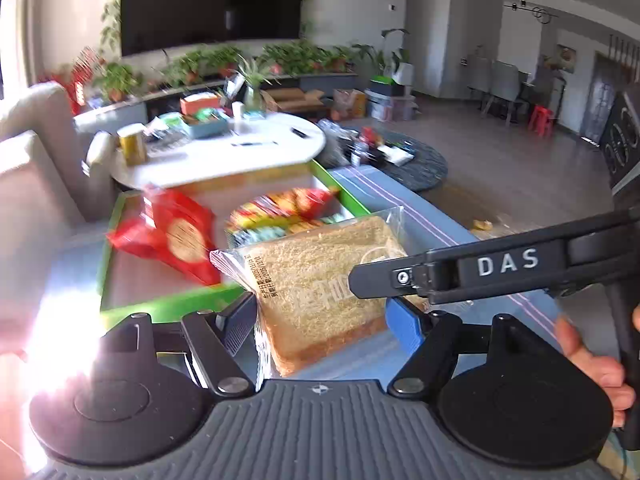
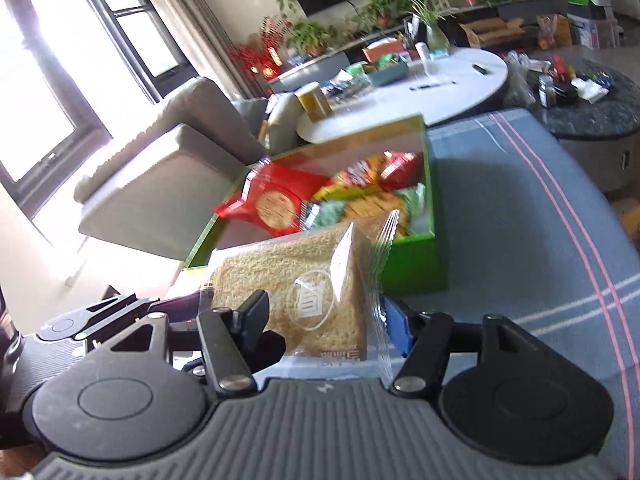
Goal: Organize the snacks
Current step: 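Carry the bread loaf with the right tool into the green box and release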
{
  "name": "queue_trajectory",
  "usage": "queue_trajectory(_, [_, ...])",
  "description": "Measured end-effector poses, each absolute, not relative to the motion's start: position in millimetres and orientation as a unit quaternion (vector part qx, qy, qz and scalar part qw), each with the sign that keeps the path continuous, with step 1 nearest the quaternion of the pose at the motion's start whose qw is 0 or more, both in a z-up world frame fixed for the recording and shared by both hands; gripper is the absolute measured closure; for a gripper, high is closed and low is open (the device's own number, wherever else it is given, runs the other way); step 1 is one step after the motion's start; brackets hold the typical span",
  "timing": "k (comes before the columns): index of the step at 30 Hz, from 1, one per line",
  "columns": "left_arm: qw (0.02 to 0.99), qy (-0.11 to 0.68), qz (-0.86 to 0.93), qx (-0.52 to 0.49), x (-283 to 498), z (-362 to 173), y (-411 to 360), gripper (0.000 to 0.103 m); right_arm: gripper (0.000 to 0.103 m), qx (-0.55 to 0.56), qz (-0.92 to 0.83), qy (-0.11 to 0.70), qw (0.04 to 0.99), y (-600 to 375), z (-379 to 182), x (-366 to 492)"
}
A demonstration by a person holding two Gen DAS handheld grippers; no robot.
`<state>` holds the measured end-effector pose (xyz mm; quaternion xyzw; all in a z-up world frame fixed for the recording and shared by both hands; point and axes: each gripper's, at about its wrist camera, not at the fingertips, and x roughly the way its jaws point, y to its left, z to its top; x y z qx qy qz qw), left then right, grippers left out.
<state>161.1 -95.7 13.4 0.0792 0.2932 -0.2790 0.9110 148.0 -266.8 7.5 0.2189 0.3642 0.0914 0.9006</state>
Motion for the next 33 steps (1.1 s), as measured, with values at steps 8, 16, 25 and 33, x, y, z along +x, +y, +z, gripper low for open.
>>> queue_trajectory(8, [0.934, 0.264, -0.221, 0.1, 192.9, 42.5, -67.5, 0.035, 0.023, 0.25, 0.145, 0.339, 0.895, -241.1, 27.3, 197.1])
queue_trajectory(16, [0.934, 0.271, -0.206, 0.113, 224.9, 38.1, -52.6, 0.035, 0.023, 0.269, 0.154, 0.349, 0.884, -225.6, 24.6, 233.9])
queue_trajectory(25, [0.924, 0.302, -0.192, 0.133, 255.2, 10.7, -47.8, 0.034, 0.023, 0.295, 0.153, 0.386, 0.861, -217.1, -9.8, 262.7])
queue_trajectory(33, [0.917, 0.326, -0.194, 0.124, 289.1, -9.8, -49.2, 0.034, 0.023, 0.307, 0.14, 0.398, 0.853, -224.2, -24.8, 278.9])
